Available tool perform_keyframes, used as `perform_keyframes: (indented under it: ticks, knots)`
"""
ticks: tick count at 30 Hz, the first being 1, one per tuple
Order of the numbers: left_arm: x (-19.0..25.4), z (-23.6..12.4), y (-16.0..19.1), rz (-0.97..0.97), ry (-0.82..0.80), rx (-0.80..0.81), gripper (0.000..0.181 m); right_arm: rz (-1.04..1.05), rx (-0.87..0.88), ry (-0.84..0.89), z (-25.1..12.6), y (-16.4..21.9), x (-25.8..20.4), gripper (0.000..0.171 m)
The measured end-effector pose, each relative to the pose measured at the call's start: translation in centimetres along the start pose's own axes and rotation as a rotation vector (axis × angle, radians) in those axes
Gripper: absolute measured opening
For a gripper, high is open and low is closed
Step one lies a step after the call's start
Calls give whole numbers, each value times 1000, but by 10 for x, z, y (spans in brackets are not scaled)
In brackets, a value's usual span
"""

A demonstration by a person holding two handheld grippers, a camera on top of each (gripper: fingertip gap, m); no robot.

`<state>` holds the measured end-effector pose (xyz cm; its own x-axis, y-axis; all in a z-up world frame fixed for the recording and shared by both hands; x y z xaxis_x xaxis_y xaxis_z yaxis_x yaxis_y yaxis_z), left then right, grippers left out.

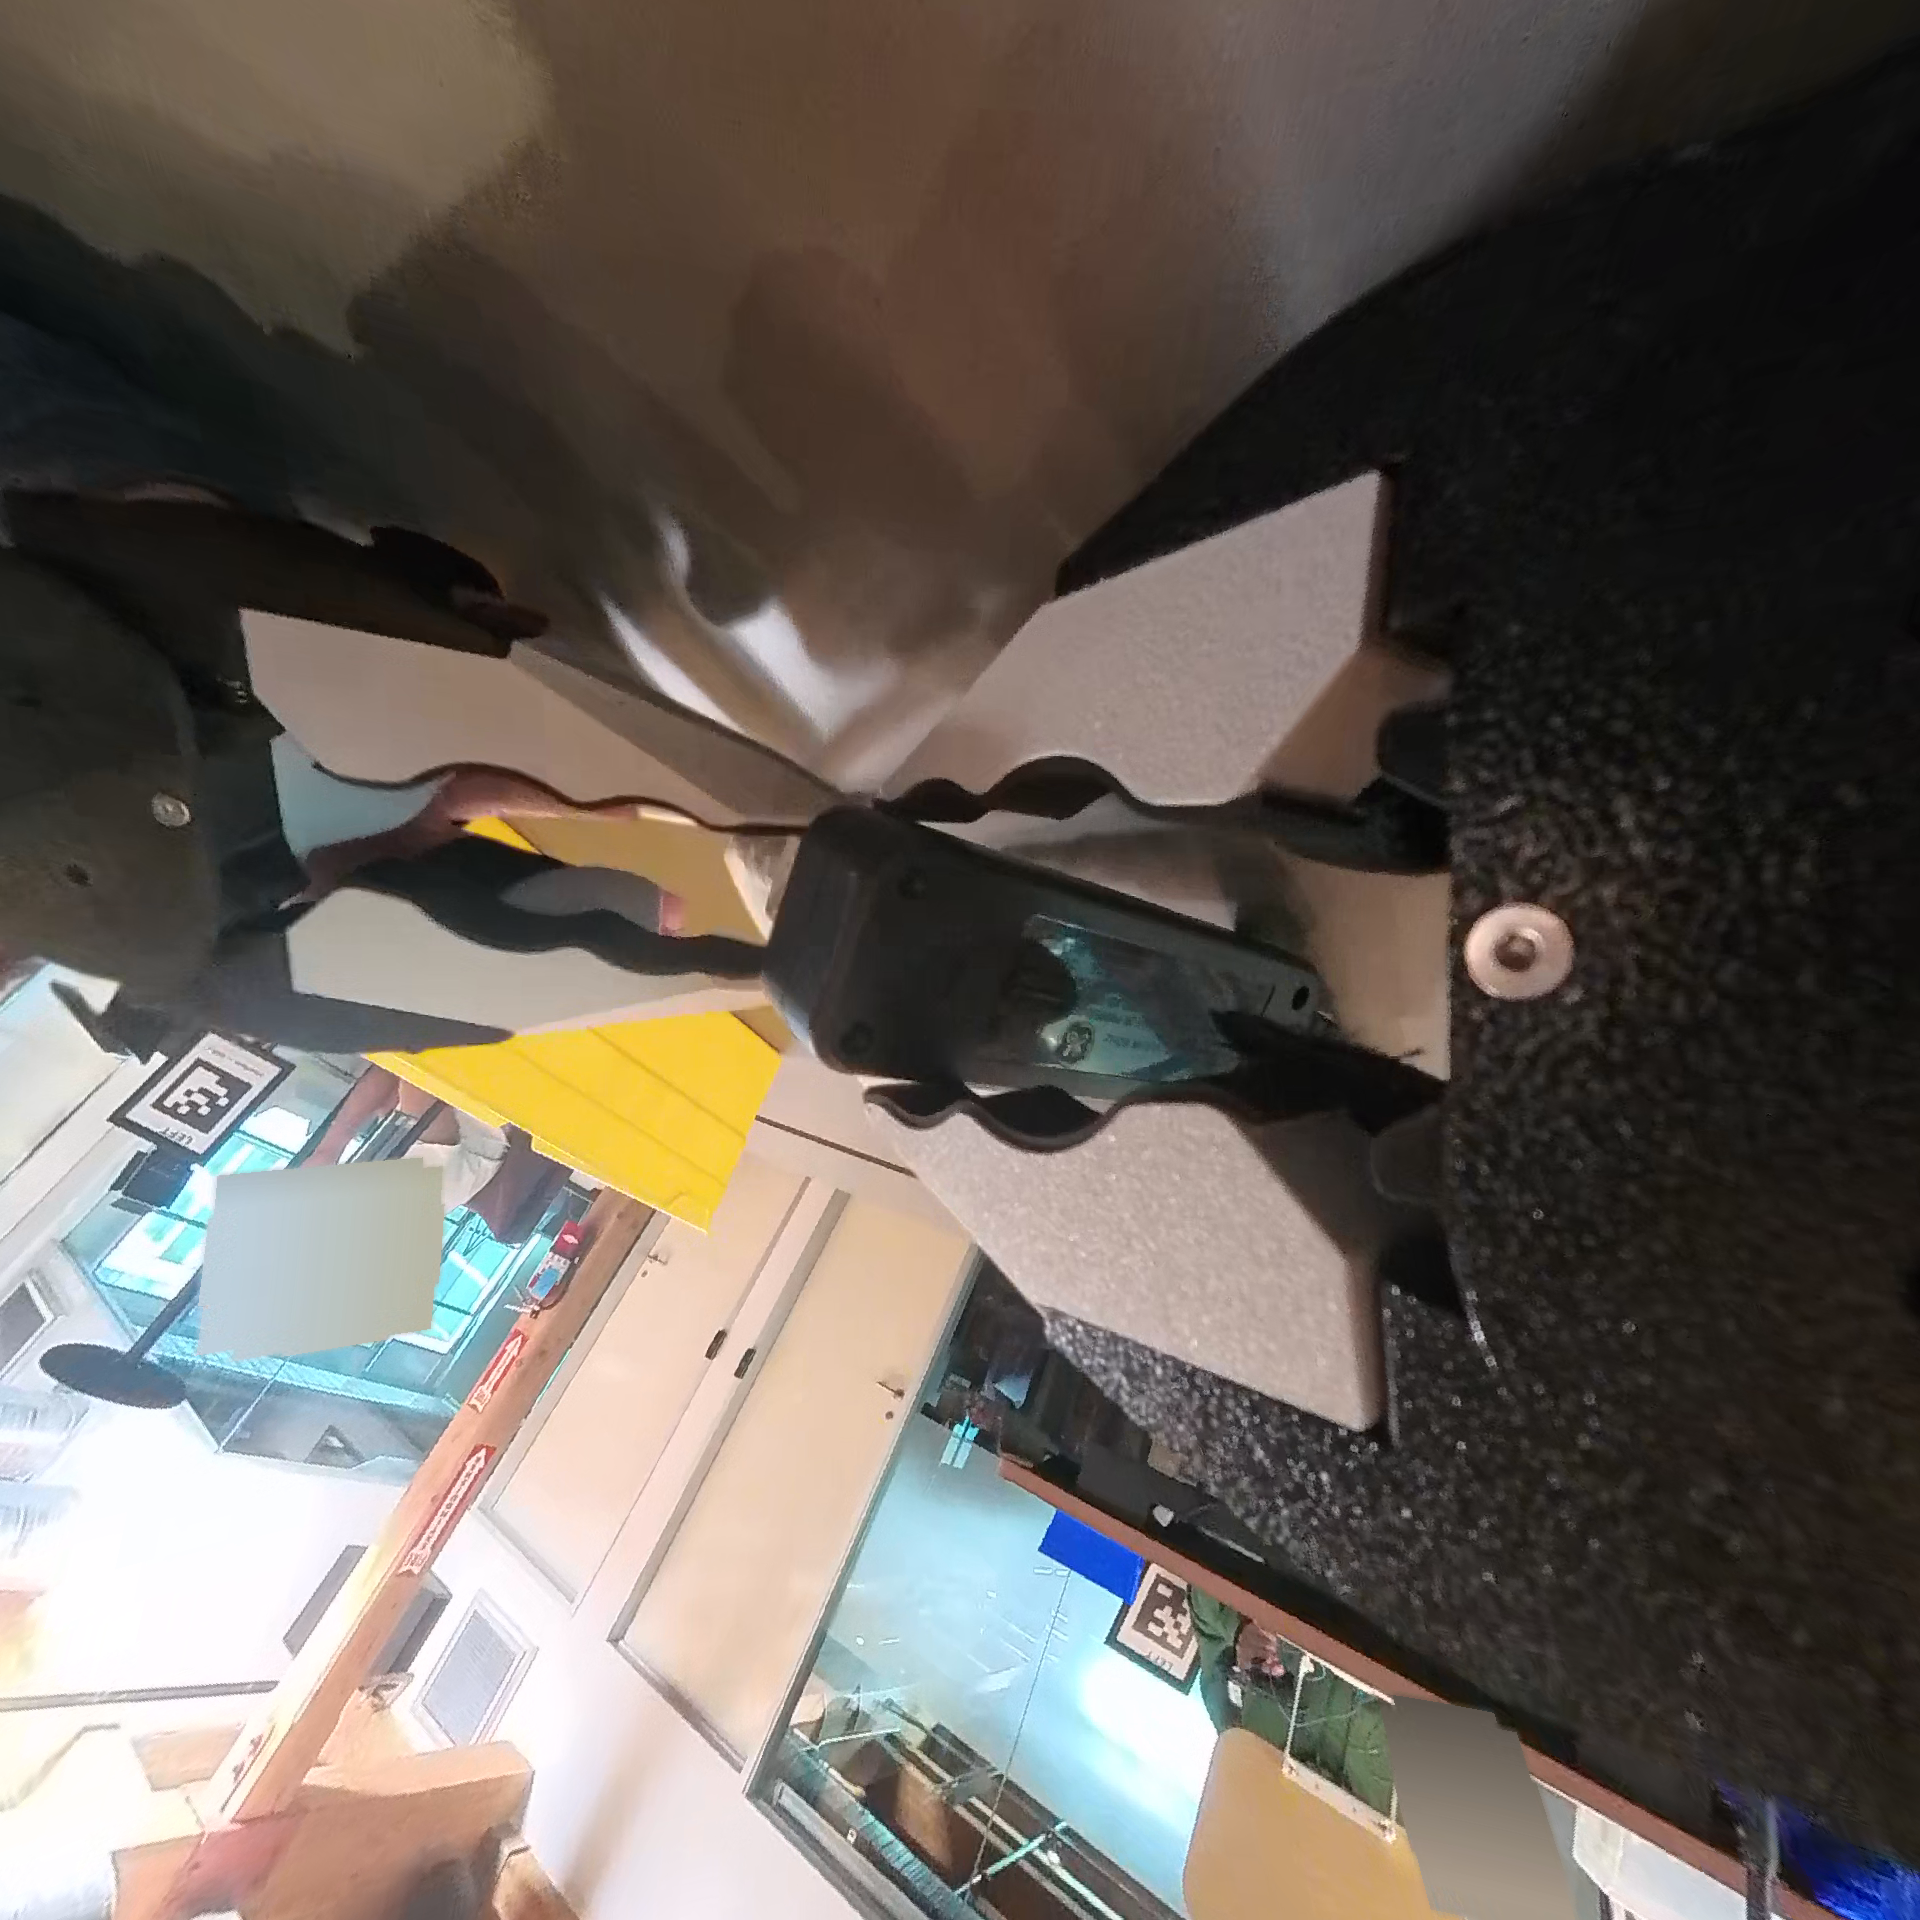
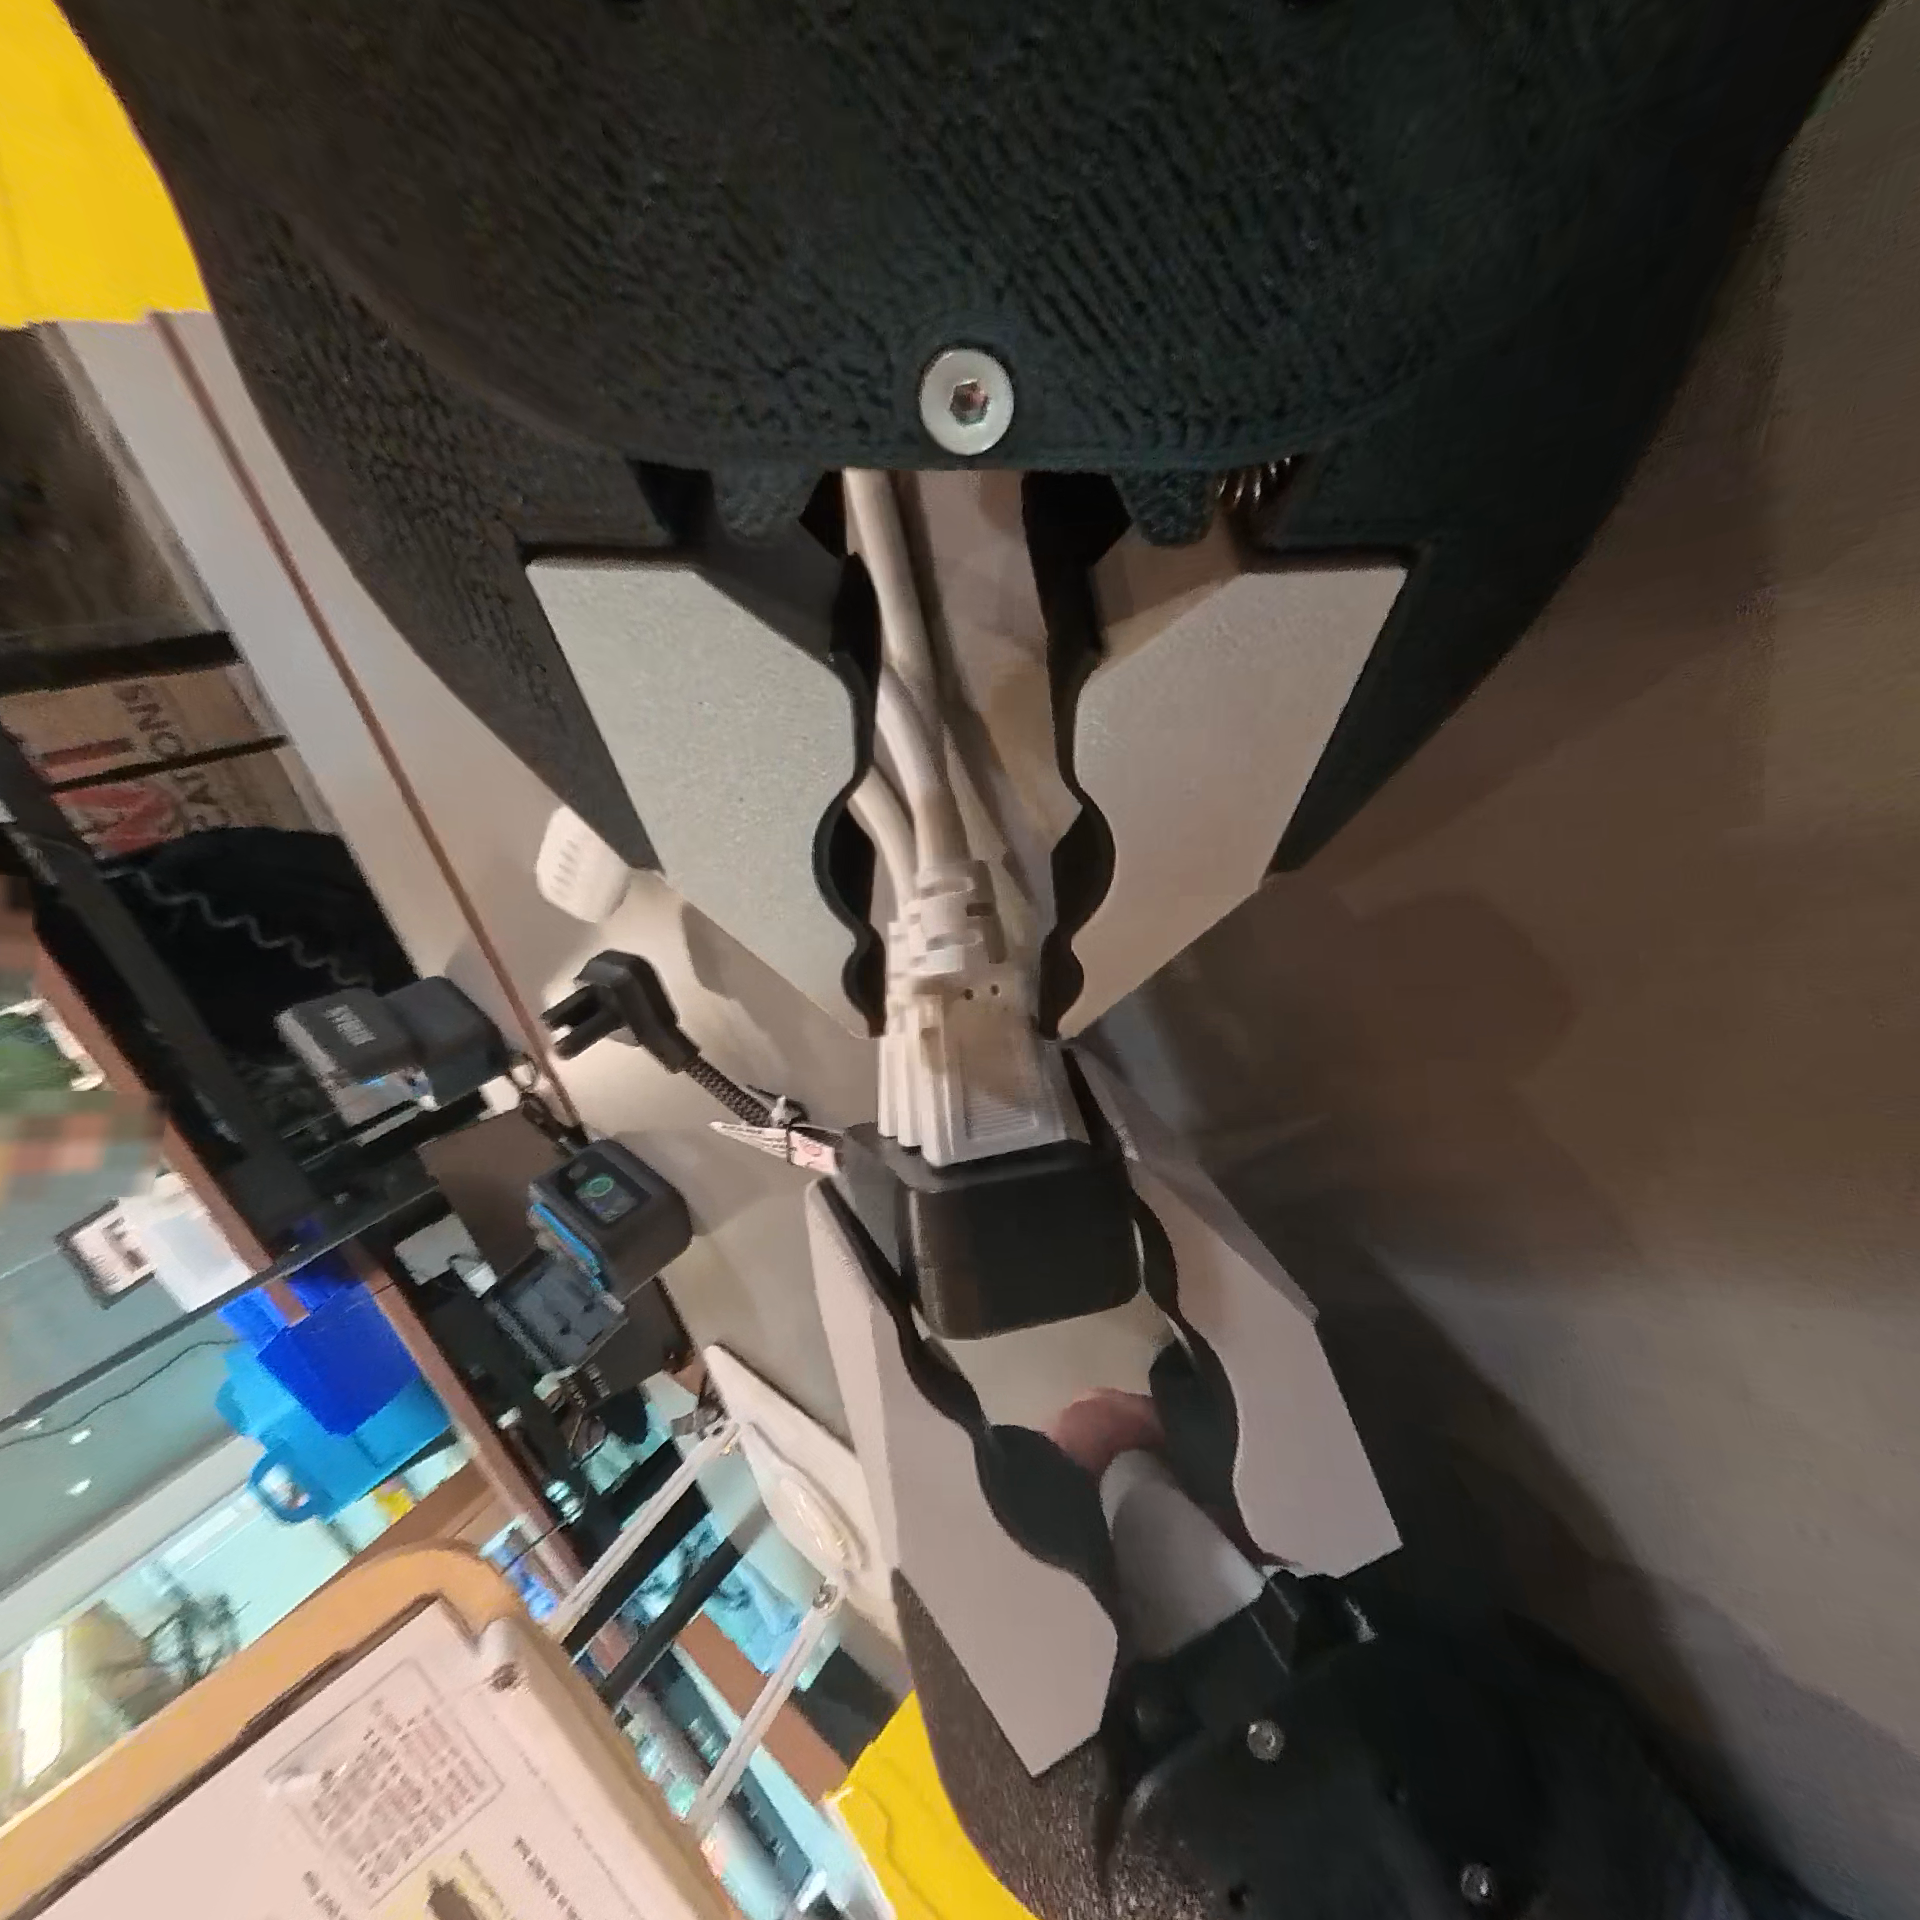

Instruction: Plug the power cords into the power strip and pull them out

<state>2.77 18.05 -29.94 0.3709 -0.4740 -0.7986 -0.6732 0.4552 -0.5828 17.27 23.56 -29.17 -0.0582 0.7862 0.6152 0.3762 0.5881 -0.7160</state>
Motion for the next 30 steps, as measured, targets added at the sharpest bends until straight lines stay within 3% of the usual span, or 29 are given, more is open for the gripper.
perform_keyframes:
  ticks: [1, 13, 21, 30]
  knots:
    - [-1, 0, 0, -11, 6, 4, 49, -10, 14, 8, 1, 1, 0, 29]
    - [-12, 0, 4, -149, 39, 26, 50, 30, 25, 4, 17, 3, 9, 36]
    - [-12, -1, 4, -126, 19, 14, 50, -84, 81, 101, 14, 1, 4, 37]
    - [-34, -3, 9, -365, -62, 37, 50, -73, 274, 269, -7, -10, 14, 44]
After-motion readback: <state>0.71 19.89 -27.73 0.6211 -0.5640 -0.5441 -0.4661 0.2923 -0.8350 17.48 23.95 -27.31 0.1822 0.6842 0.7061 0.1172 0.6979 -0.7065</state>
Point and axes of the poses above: each gripper's, where its closed fingertips meet, z out along the fingers, y out of its underside, x = y × z across the jaws, the point moved 9 cm from there along -z, back along the fingers, and after that the axes turned 2 degrees about -x, right-handed, at the moved point
